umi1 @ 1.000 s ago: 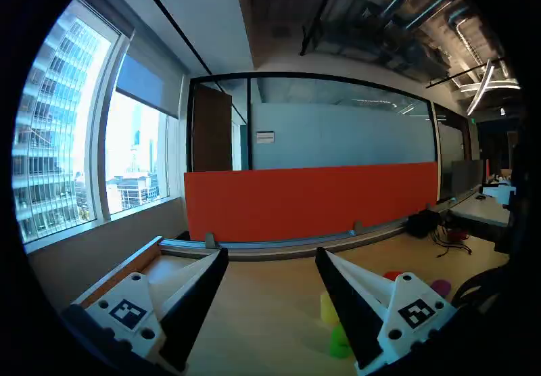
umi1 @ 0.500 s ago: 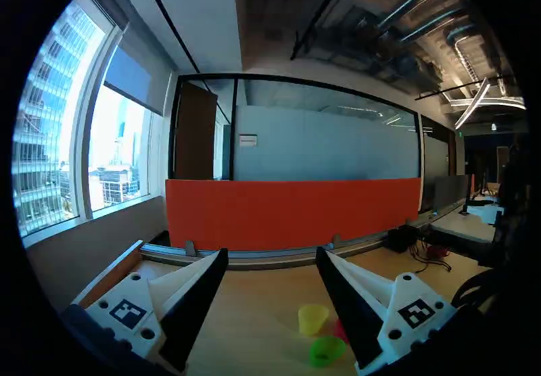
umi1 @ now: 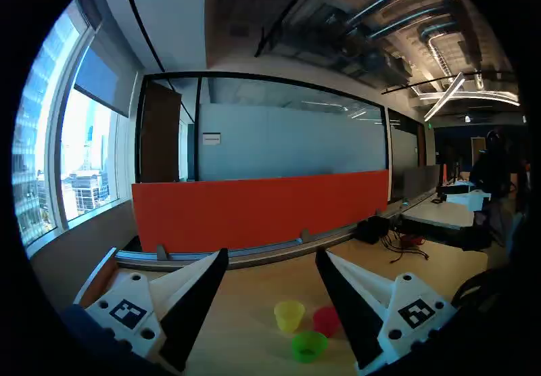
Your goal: Pour water
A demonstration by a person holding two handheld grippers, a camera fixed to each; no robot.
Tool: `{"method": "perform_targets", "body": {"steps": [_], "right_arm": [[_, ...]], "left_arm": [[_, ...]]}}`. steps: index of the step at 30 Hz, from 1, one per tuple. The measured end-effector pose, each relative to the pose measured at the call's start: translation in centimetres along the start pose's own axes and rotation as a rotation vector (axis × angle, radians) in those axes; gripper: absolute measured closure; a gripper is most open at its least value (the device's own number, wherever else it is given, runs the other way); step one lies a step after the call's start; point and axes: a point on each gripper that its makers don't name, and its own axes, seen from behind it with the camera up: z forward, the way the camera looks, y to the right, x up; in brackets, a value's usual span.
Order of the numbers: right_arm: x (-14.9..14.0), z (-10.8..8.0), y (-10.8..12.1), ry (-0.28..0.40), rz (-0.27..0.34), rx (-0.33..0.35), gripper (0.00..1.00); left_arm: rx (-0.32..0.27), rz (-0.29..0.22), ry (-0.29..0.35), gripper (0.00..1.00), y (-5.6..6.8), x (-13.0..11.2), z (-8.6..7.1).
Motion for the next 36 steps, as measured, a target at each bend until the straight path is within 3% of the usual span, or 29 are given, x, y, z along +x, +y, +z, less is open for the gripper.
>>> {"method": "perform_targets", "body": {"steps": [6,11,29,36], "right_arm": [[1.0,0.0,-1.8,0.017,0.043,0.093,0.00],[0.8,0.3,-2.5,0.006,0.031,0.127,0.00],[-2.3,0.3,-6.1,-0.118,-0.020,0.316,0.00],[-4.1,0.3,-7.5,-0.169,-0.041,0.381,0.00]], "left_arm": [[-0.054,0.001,-0.004,0.04,0.9,-0.2,0.0],[-0.090,-0.006,-0.016,0.04,1.3,-0.7,0.1],[-0.229,0.038,-0.109,0.04,3.8,-4.6,0.3],[-0.266,0.032,-0.146,0.04,4.4,-6.3,0.6]]}}
